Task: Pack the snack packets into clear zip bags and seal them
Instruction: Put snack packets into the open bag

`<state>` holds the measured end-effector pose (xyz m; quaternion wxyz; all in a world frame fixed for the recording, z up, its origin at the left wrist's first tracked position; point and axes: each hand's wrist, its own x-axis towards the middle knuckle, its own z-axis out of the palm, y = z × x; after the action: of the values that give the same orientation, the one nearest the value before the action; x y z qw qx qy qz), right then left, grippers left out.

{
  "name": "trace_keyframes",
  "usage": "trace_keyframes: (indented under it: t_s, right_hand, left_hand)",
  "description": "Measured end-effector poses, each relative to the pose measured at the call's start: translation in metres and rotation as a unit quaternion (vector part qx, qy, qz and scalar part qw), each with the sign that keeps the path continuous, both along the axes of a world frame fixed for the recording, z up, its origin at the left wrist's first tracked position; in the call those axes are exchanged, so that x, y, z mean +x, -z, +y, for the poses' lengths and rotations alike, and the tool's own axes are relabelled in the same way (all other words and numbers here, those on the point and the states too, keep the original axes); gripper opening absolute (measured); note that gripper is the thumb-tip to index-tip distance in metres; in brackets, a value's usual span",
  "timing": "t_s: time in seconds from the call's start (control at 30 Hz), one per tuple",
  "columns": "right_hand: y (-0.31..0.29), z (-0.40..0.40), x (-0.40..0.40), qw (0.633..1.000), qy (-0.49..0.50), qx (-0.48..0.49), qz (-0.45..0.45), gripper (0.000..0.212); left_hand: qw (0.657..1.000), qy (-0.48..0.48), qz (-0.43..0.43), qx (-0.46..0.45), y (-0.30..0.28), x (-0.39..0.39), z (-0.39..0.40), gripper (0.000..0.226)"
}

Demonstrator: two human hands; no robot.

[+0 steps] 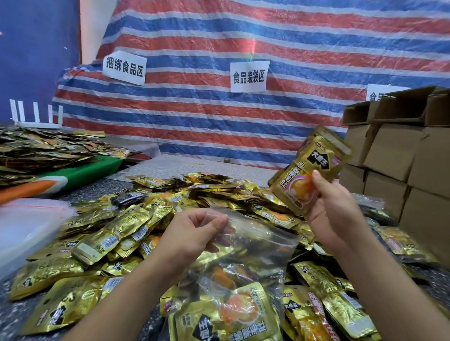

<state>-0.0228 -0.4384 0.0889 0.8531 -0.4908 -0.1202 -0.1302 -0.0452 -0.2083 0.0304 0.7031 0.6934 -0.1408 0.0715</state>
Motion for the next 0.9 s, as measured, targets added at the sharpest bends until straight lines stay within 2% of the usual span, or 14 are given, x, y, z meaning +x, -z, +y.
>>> trace_keyframes:
  t_s: [0.13,0.3,0.43,0.53,0.6,0.9]
  right_hand:
    - [0.011,0.001,-0.013,0.998,-0.059,0.021,-0.002,0.032]
    - [0.029,0.004,-0.021,0.997,-0.071,-0.005,-0.032,0.036]
    - [0.034,0.007,-0.025,0.994,-0.002,-0.091,-0.066,0.028]
    - [0.036,0.008,-0.029,0.974,0.066,-0.199,-0.087,0.023]
    - [0.038,0.009,-0.030,0.962,0.076,-0.241,-0.099,0.025]
    - [0.035,0.003,-0.028,0.964,0.101,-0.230,-0.091,0.027]
  left_hand:
    - [1.000,0.001,-0.009,0.012,-0.001,-0.002,0.000,0.014]
    - [0.999,0.001,-0.027,0.029,-0.001,-0.004,-0.002,0.012]
    - [0.999,0.003,-0.025,0.034,-0.001,-0.005,-0.001,0.011]
    - [0.999,0.003,-0.025,0.035,-0.001,-0.006,-0.002,0.011]
    - [0.999,0.000,-0.025,0.041,-0.001,-0.006,-0.002,0.012]
    - [0.999,0.003,-0.025,0.032,-0.002,-0.008,-0.003,0.011]
